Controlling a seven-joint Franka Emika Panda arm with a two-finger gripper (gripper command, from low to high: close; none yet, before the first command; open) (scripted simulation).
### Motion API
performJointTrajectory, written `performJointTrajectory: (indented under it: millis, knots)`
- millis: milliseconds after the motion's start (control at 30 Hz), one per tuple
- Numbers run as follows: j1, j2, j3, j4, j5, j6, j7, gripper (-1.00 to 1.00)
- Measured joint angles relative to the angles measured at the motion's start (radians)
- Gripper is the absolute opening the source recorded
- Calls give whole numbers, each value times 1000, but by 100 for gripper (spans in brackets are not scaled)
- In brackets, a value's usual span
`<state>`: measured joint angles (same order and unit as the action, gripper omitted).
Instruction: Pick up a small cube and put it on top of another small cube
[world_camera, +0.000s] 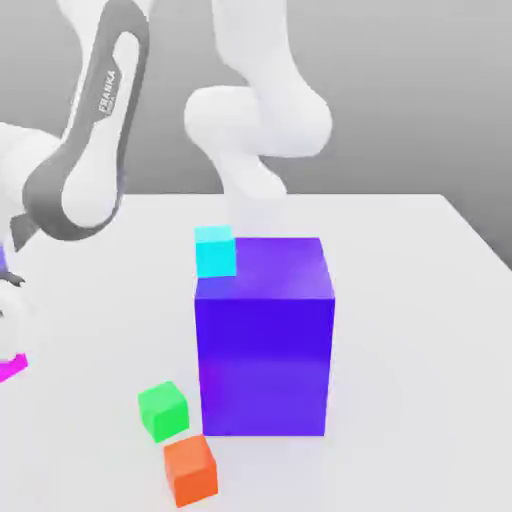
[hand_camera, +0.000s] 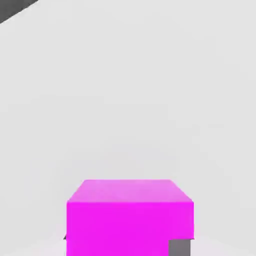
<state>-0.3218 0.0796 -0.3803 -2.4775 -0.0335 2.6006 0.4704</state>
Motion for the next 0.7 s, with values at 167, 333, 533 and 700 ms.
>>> performJointTrajectory:
  millis: [167, 333, 533, 700]
  knots:
    - [35, -137, 4, -34, -114, -70, -227, -100]
    - [63, -242, 7, -75, -171, -117, -495, -100]
    - [126, -319, -16, -133, -200, -135, -844, -100]
    - [195, -336, -45, -187, -203, -112, -1148, -100]
